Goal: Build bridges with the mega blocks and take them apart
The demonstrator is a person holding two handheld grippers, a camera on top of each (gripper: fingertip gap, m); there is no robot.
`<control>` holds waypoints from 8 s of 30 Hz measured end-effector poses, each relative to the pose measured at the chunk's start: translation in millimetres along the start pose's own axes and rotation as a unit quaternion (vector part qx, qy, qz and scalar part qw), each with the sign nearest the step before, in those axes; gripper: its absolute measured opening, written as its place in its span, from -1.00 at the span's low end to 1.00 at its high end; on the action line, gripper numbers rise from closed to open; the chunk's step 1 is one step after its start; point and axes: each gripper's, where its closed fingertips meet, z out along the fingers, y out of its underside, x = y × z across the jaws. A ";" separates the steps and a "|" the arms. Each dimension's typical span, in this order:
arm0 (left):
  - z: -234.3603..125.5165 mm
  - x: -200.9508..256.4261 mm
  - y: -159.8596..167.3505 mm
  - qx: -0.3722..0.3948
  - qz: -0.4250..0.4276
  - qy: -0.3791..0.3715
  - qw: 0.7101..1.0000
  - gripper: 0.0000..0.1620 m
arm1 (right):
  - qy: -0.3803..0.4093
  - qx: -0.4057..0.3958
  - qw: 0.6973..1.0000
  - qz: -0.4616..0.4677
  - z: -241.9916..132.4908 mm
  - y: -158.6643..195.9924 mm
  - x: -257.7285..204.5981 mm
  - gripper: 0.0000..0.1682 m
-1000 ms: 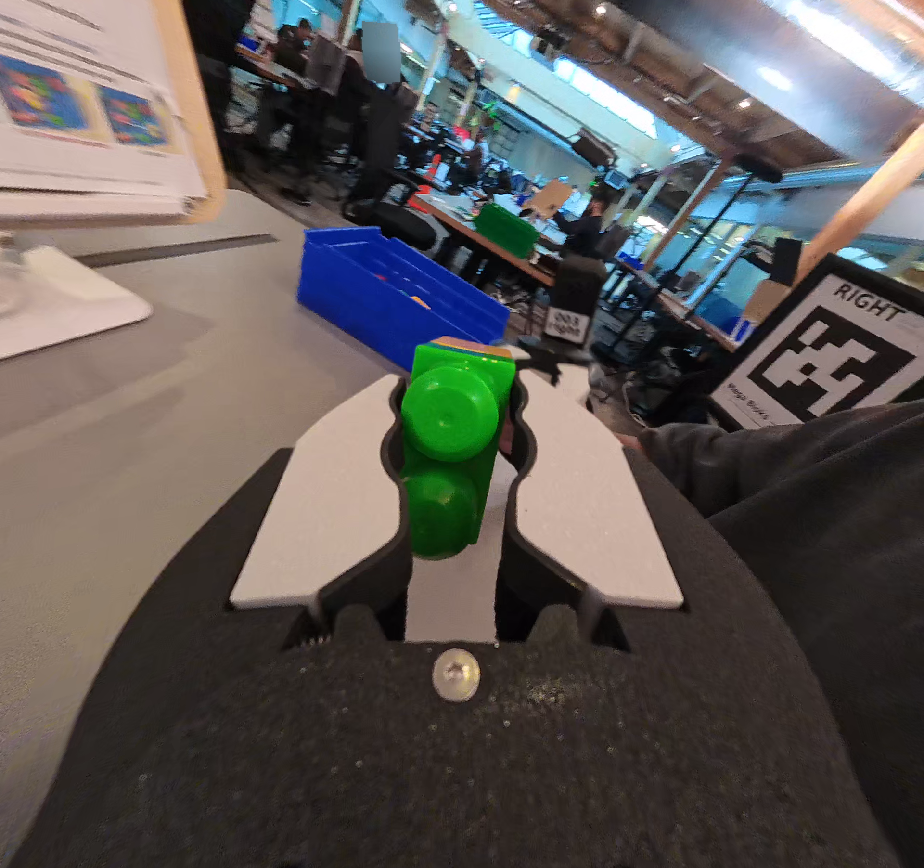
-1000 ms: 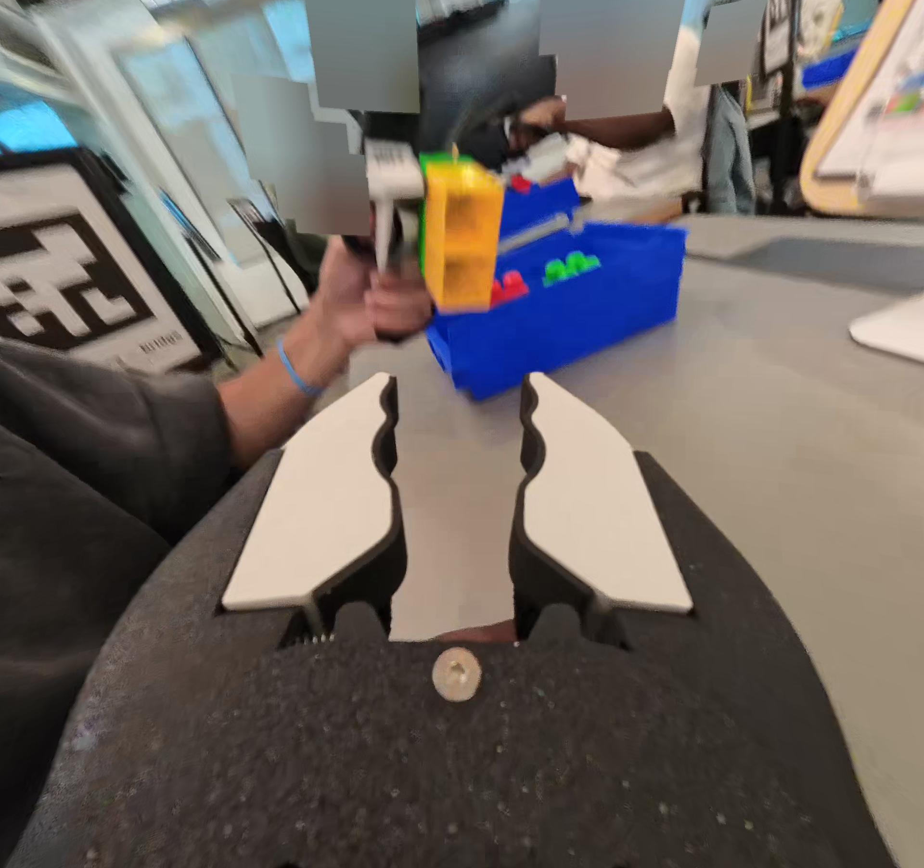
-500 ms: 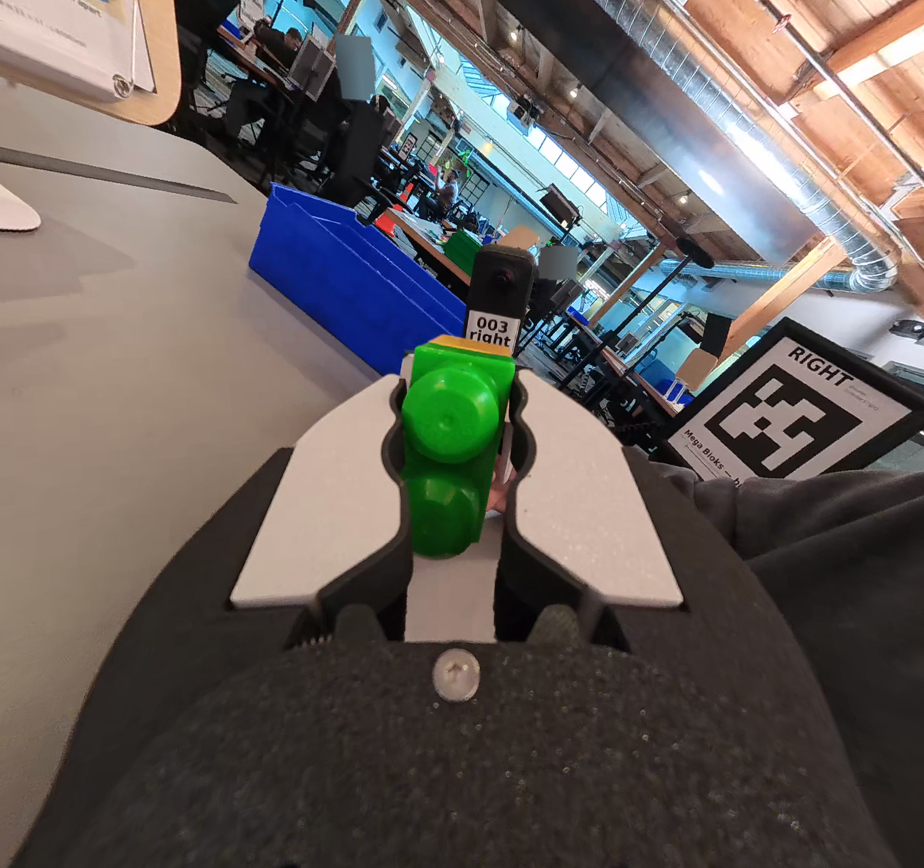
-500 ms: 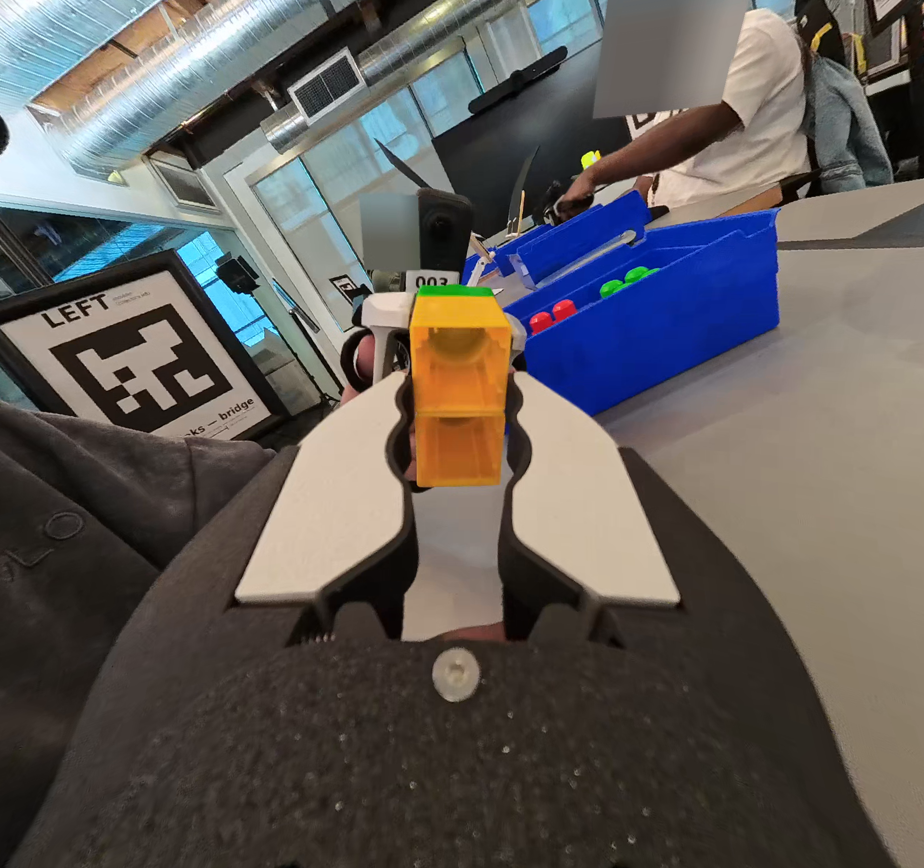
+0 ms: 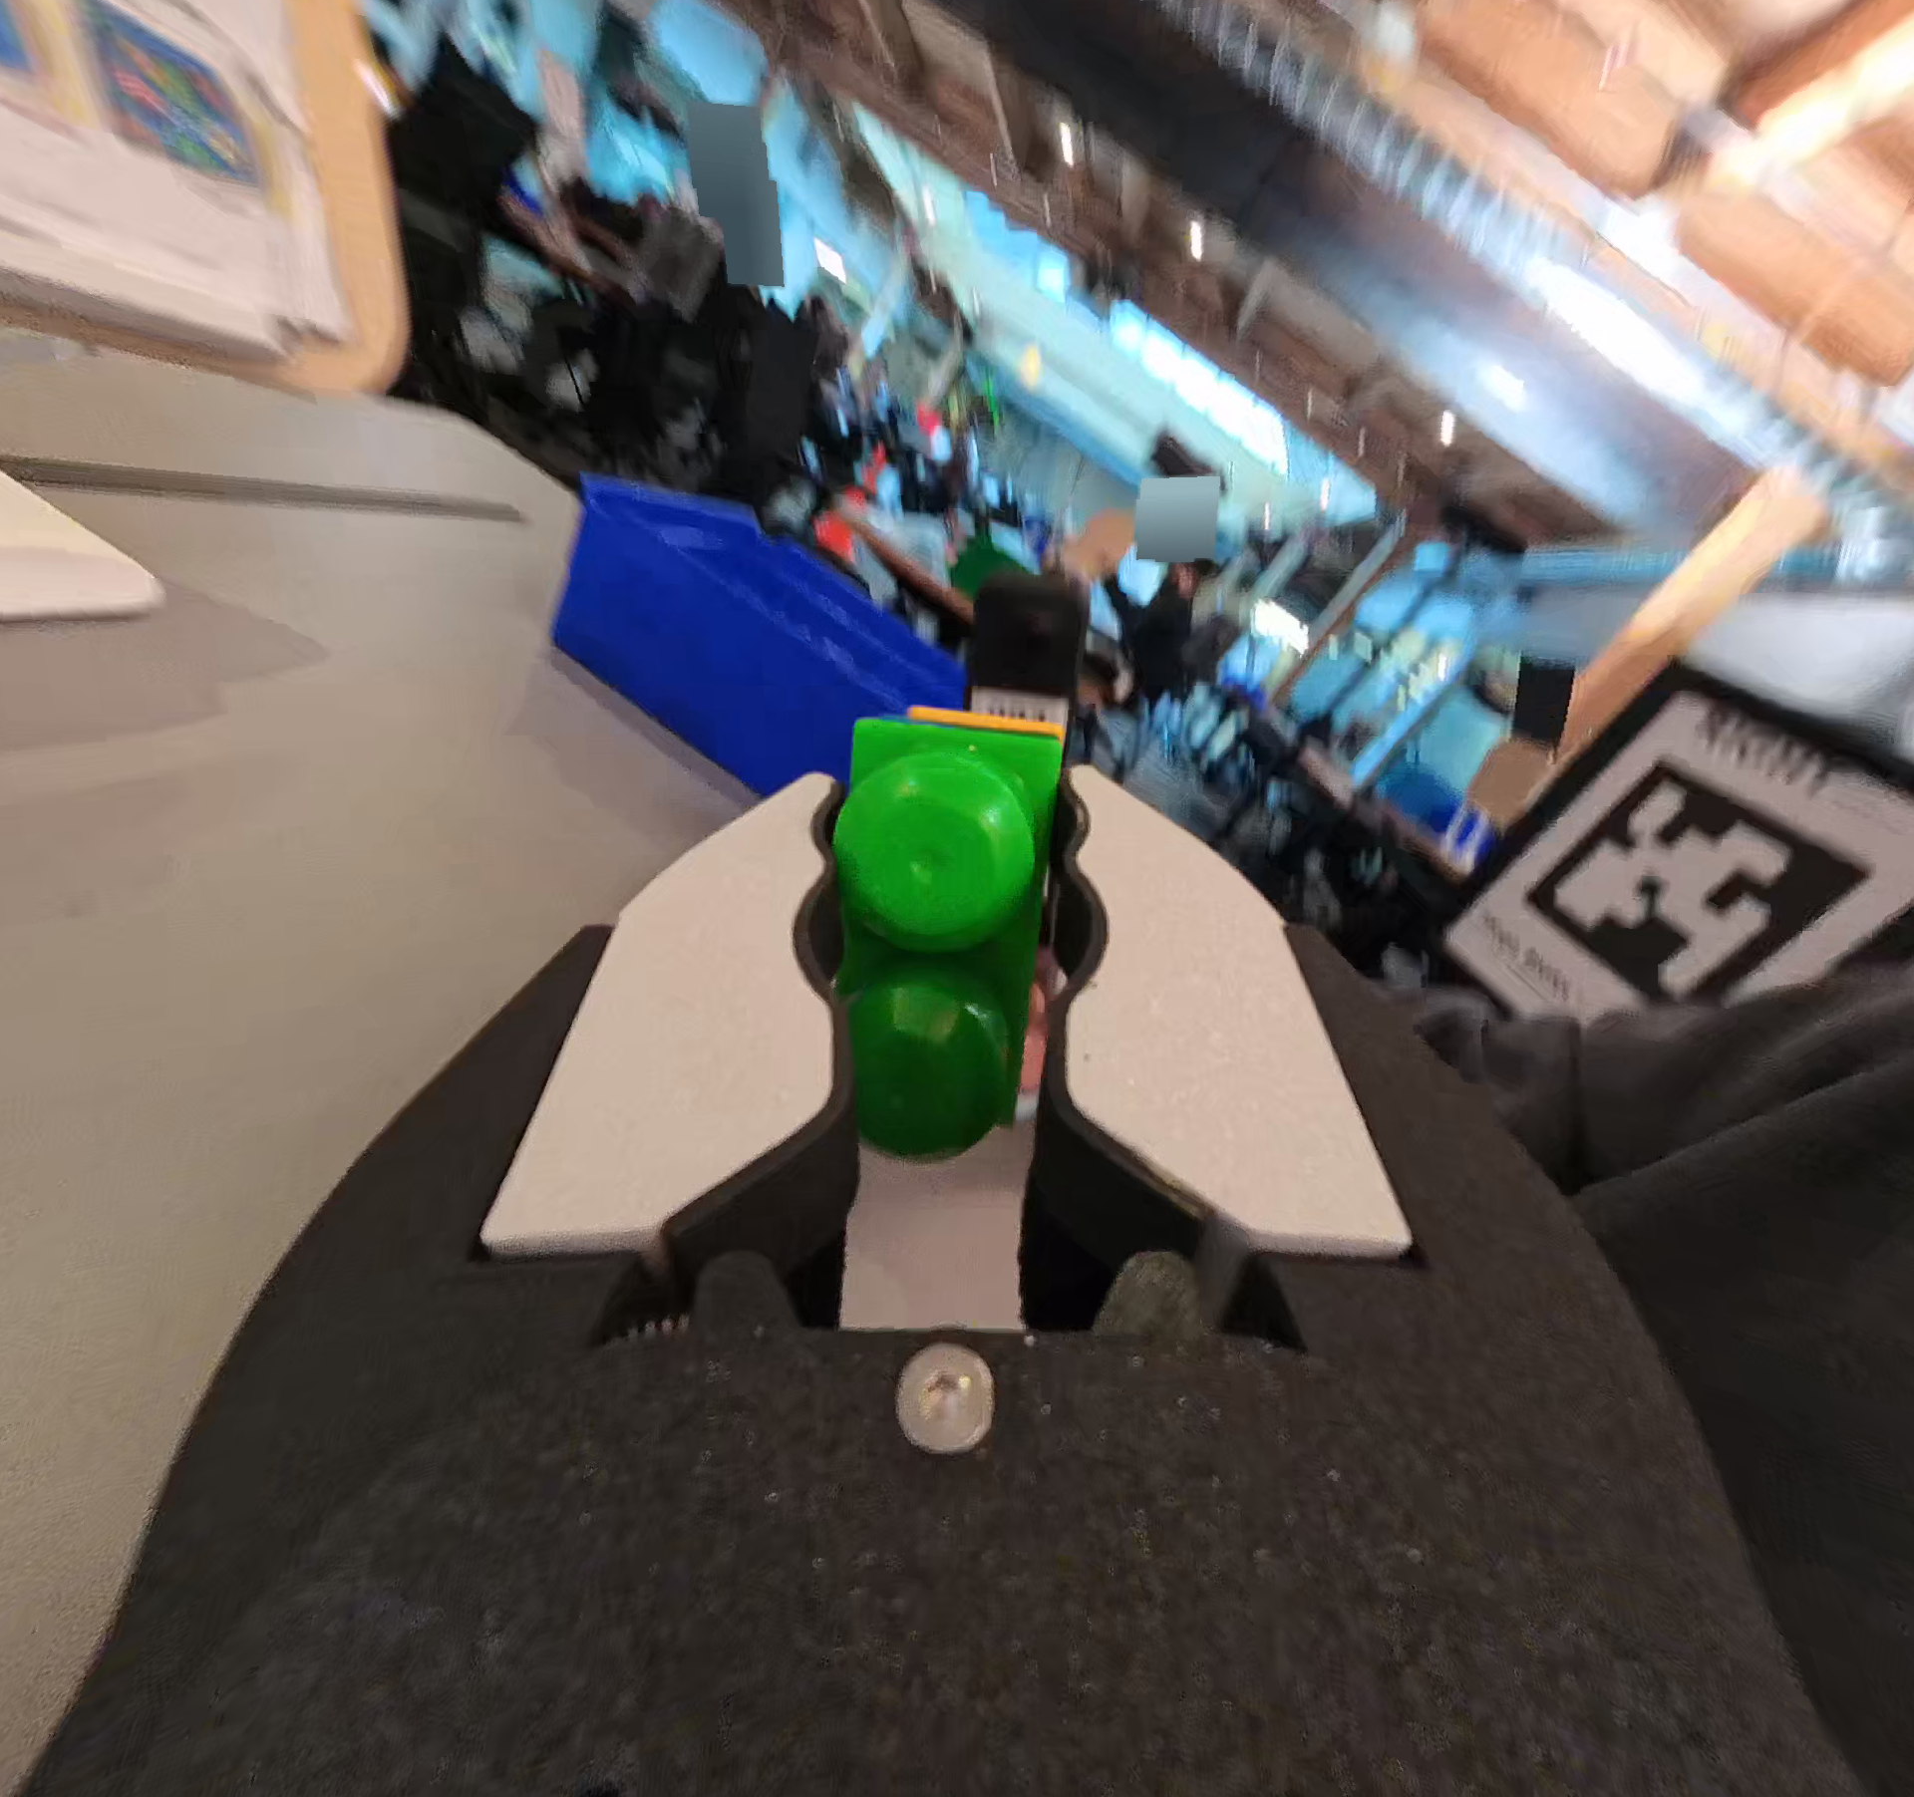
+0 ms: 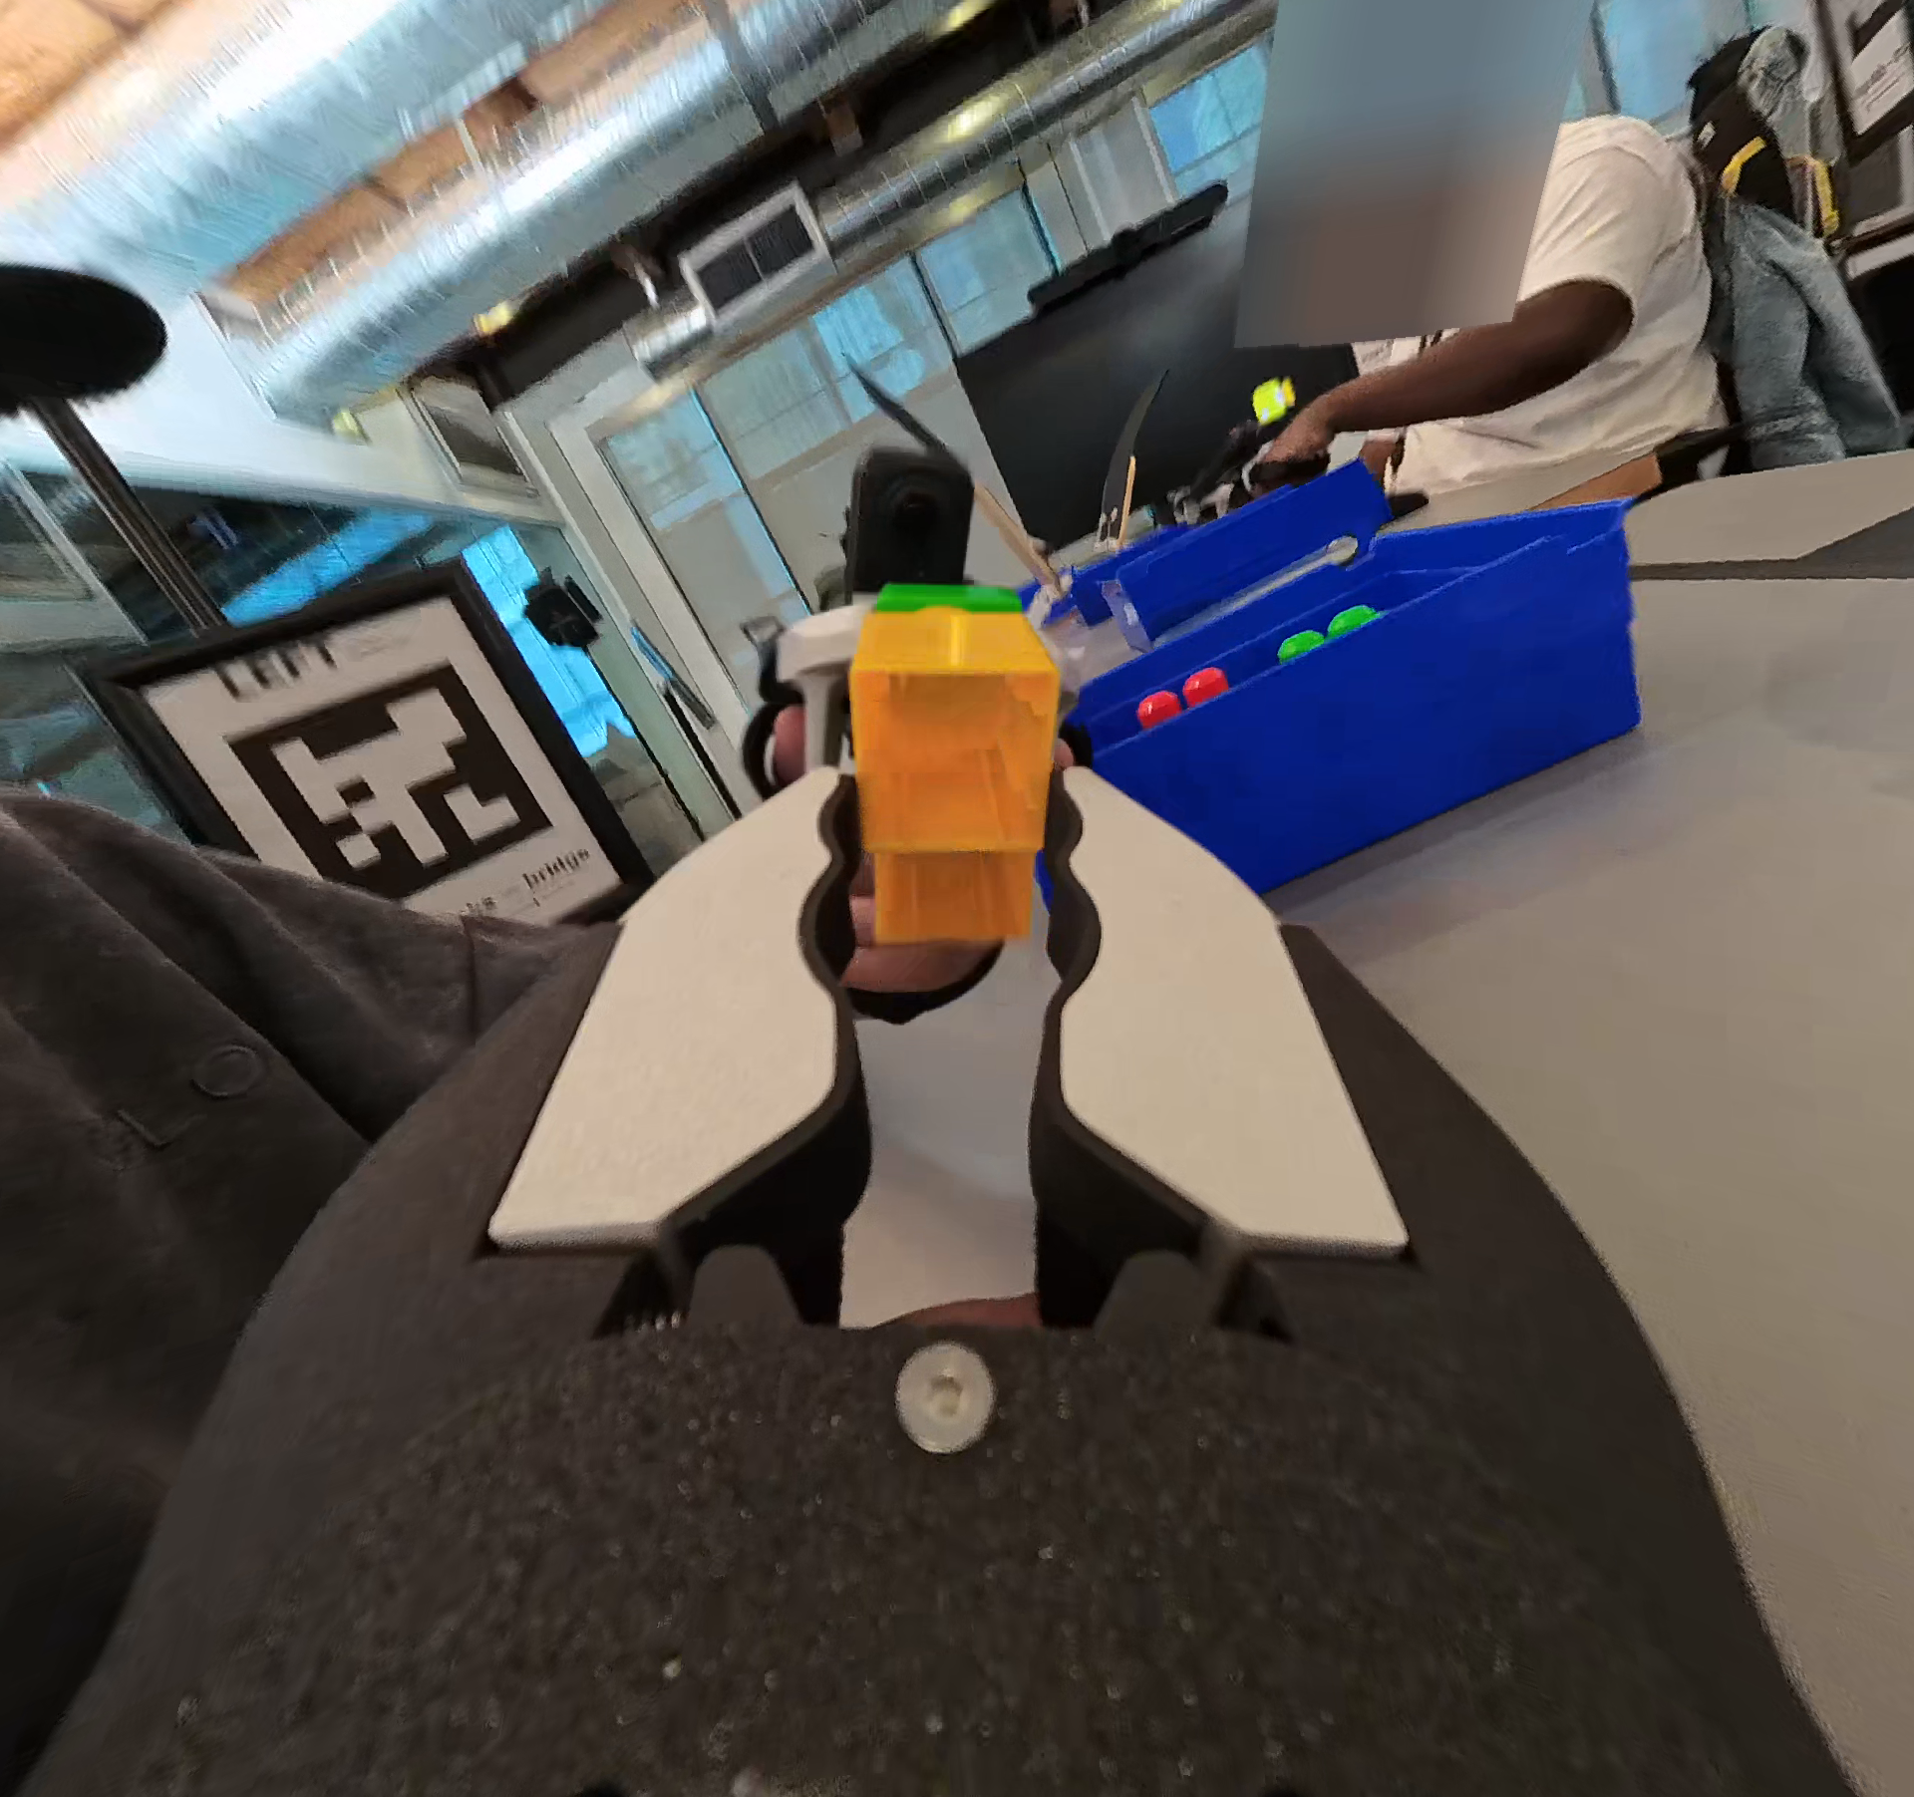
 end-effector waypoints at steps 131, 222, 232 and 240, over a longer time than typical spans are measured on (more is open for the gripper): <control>-41.5 6.2 80.4 -0.235 0.187 -0.139 0.944 -0.55 | 0.581 -0.431 0.677 -0.137 -292.6 -128.6 137.5 -0.44; -116.8 1.0 107.9 -0.141 0.117 -0.317 0.931 -0.25 | 0.497 -0.235 0.827 -0.116 -36.9 51.0 74.7 -0.13; -108.6 -1.6 117.6 -0.162 0.096 -0.298 0.936 -0.25 | 0.599 -0.279 0.697 -0.278 -190.4 -116.0 -4.9 -0.13; -99.5 1.1 123.7 -0.182 0.105 -0.283 0.936 -0.25 | 0.624 -0.458 0.620 -0.129 -342.9 -131.5 43.2 -0.13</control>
